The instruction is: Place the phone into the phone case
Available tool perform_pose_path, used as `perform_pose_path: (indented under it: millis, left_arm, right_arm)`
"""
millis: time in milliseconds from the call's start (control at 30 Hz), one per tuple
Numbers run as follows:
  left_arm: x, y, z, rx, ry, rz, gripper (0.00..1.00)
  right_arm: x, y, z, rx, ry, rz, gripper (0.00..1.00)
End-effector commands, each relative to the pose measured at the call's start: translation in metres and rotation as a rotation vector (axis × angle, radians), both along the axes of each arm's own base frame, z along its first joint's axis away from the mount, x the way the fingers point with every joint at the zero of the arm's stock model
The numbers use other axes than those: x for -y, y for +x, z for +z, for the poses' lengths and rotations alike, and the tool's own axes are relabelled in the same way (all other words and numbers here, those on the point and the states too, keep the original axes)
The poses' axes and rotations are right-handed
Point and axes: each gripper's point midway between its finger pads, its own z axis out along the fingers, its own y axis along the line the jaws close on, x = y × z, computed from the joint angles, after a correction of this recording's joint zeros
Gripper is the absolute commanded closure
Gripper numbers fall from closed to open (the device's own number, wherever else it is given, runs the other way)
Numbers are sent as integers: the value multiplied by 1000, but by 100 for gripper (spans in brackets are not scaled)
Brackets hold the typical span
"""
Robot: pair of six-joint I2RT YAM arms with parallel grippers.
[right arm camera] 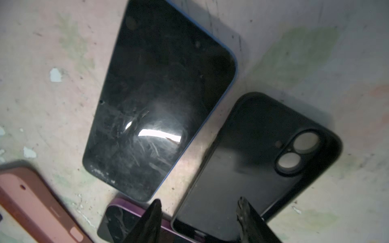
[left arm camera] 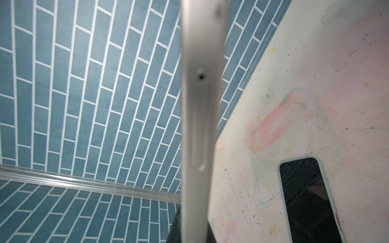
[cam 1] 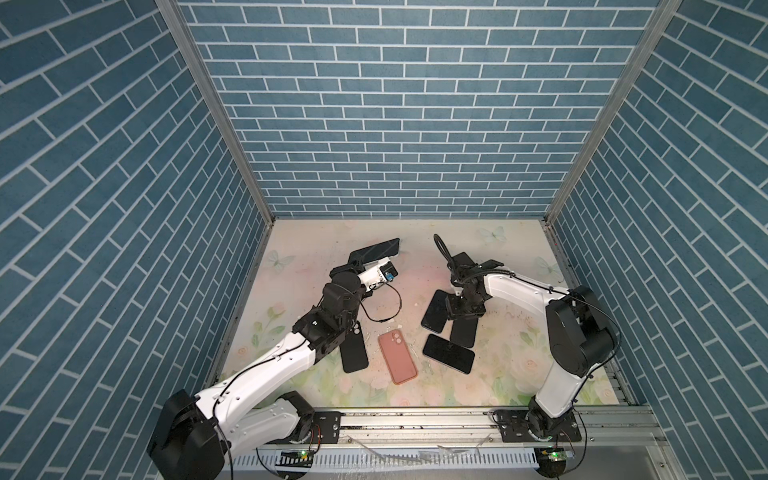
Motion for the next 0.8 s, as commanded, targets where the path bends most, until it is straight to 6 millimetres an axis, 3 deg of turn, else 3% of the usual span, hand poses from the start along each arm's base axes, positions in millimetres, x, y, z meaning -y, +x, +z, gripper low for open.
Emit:
perform_pose_path:
  millis: [0, 100, 300, 467, 633, 767]
  left_arm:
    - [-1, -4, 26, 87, -88, -16, 100]
    - [-1, -5, 27, 88, -111, -14, 100]
    - [2, -5, 27, 85, -133, -30, 100]
    - [5, -6, 14, 51, -129, -46, 100]
    - [4, -7, 14, 52, -134, -46, 100]
    - [1, -7, 15, 58, -150, -26, 100]
  right_arm:
    - [6, 7, -12, 9, -39, -73, 53]
    - [8, 6, -20, -2, -70, -72, 63]
    - [15, 4, -32, -17, -111, -64, 69]
    - [23, 12, -38, 0, -181, -32, 78]
    - [31, 32, -24, 51, -214, 7, 99]
    - [35, 52, 6, 128, -262, 82, 100]
